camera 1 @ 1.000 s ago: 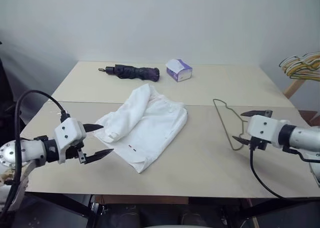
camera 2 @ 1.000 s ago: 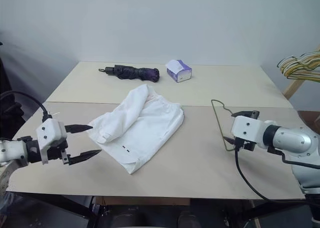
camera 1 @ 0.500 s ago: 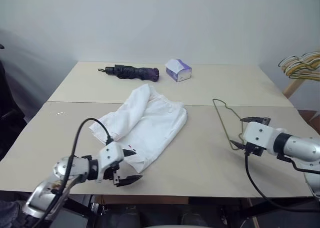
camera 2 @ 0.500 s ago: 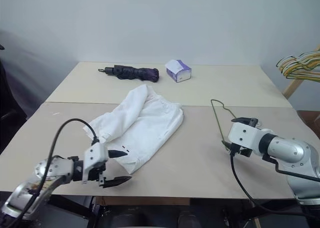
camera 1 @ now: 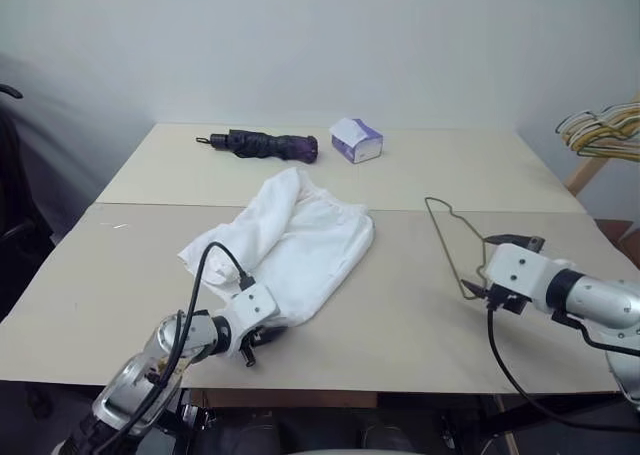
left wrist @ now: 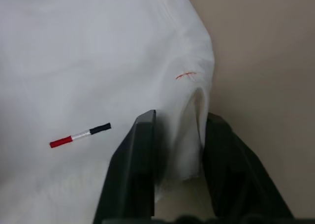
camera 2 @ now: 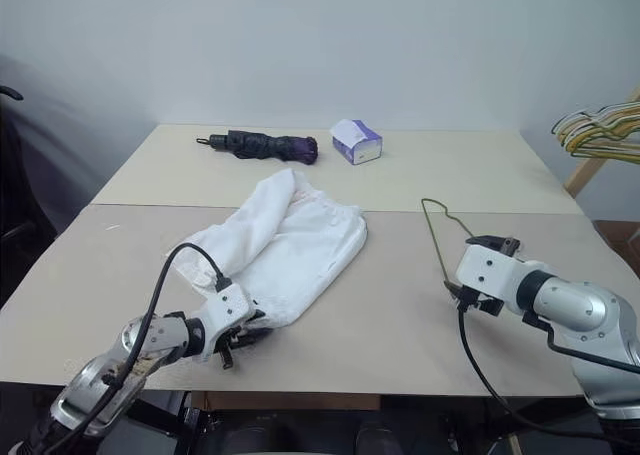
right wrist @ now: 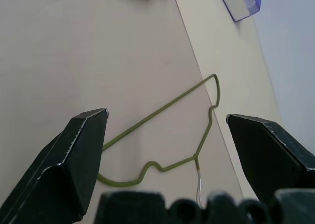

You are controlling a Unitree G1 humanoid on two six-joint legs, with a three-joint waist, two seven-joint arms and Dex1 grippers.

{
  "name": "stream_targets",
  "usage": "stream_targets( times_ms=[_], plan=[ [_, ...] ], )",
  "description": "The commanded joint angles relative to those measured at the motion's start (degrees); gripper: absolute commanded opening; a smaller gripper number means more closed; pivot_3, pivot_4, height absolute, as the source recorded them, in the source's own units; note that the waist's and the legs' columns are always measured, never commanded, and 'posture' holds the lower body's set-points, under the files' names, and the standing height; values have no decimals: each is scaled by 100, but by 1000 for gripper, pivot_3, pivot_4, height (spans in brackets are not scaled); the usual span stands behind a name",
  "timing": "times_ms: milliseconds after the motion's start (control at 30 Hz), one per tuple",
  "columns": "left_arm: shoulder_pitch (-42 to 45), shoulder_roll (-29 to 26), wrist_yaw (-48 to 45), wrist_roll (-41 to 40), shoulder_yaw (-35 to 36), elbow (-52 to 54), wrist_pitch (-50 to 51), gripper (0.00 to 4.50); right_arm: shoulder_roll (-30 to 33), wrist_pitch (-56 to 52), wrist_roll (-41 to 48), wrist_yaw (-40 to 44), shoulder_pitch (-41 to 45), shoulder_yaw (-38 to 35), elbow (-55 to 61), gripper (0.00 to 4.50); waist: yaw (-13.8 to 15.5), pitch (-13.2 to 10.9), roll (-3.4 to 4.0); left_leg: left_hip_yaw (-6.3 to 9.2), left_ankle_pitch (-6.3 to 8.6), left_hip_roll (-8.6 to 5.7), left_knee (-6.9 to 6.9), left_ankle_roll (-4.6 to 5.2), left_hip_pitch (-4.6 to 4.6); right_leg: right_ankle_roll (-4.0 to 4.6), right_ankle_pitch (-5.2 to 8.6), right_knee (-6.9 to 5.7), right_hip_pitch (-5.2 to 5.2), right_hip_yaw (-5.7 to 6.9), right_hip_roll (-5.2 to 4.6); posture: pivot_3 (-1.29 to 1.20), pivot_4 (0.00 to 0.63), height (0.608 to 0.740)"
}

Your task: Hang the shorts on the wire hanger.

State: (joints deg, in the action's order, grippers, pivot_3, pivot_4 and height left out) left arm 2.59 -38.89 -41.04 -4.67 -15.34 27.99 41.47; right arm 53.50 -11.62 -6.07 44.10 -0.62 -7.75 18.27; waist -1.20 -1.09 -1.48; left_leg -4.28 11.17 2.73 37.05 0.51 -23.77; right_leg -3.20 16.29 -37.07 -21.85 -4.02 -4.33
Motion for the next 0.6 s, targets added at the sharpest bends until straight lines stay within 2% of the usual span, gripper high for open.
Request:
stream_targets(
  times_ms=[33,167,267,467,600],
  plan=[
    [137,-37,-66,-144,199,215,-41,52,-78,84,-62,-87,307,137,3,4500,-6,0,0,1,0,0,-1,0,0,0,0,0,0,0,1,-20,0,740],
    [152,-280,-401,-444,659,254,-320,19,-281,-173,-296,-12,844,806,-98,4500,-23,0,-1,3,0,0,-1,0,-2,1,0,-1,-2,0,1,-25,0,740],
    [100,-604,-904,-940,1189,283,-461,19,-591,316,-550,30,1456,1488,-523,4500,-110,0,0,3,0,3,-1,0,-1,5,-1,-2,-5,1,3,-21,0,740],
    [-175,-1347,-1823,-1724,2262,452,-749,19,-1025,1837,-1601,-409,2524,2630,-2231,4500,-136,-5,-5,5,0,0,-6,0,-7,5,2,0,-10,2,0,16,0,740],
    [-519,-1735,-2245,-1896,2858,447,-1036,19,-1460,2749,-2263,-1190,3275,3127,-3733,4500,-131,-6,-7,4,-1,1,-6,0,-5,7,1,-3,-11,2,0,50,0,740]
  ],
)
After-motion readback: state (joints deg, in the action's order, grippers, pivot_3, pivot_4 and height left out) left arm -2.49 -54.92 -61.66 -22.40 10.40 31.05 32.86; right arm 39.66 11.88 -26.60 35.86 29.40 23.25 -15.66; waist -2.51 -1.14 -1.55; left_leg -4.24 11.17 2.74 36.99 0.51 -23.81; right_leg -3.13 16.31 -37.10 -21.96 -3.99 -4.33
